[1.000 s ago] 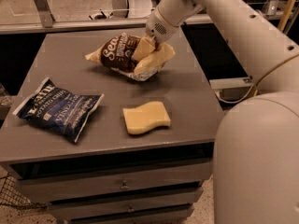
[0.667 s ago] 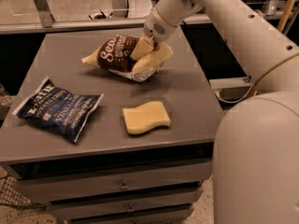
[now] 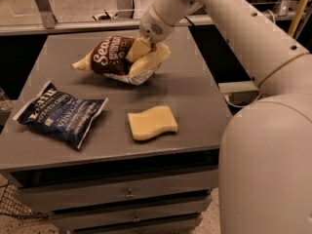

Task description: Move brown chip bag near blue chip bag

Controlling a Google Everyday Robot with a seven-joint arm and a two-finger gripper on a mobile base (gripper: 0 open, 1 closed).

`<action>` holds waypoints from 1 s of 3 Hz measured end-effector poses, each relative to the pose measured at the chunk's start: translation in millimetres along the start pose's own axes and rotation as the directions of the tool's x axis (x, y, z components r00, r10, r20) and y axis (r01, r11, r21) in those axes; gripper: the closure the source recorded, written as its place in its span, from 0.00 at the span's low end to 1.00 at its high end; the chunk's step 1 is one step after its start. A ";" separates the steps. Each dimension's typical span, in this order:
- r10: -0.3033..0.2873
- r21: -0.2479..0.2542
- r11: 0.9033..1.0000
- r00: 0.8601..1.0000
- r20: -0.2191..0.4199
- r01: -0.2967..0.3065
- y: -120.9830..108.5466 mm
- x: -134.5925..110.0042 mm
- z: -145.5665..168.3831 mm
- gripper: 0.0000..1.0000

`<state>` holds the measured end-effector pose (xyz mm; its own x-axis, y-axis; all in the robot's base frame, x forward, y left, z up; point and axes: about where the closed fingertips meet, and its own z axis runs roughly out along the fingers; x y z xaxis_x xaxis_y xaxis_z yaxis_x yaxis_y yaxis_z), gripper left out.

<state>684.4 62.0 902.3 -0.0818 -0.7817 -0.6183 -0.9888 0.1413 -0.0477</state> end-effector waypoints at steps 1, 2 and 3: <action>-0.169 -0.042 0.985 0.986 0.012 0.169 35.7 -50.6 13.9 1.00; -0.277 -0.104 0.955 0.961 0.015 0.277 69.0 -81.9 31.8 1.00; -0.340 -0.207 0.916 0.939 0.054 0.344 101.7 -100.2 59.0 1.00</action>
Offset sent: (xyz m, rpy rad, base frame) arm -0.0948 0.1401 0.0319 -0.0482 -0.1178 0.4471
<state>599.4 190.5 913.2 0.2661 -0.7491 -0.6066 -0.9597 -0.2648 -0.0939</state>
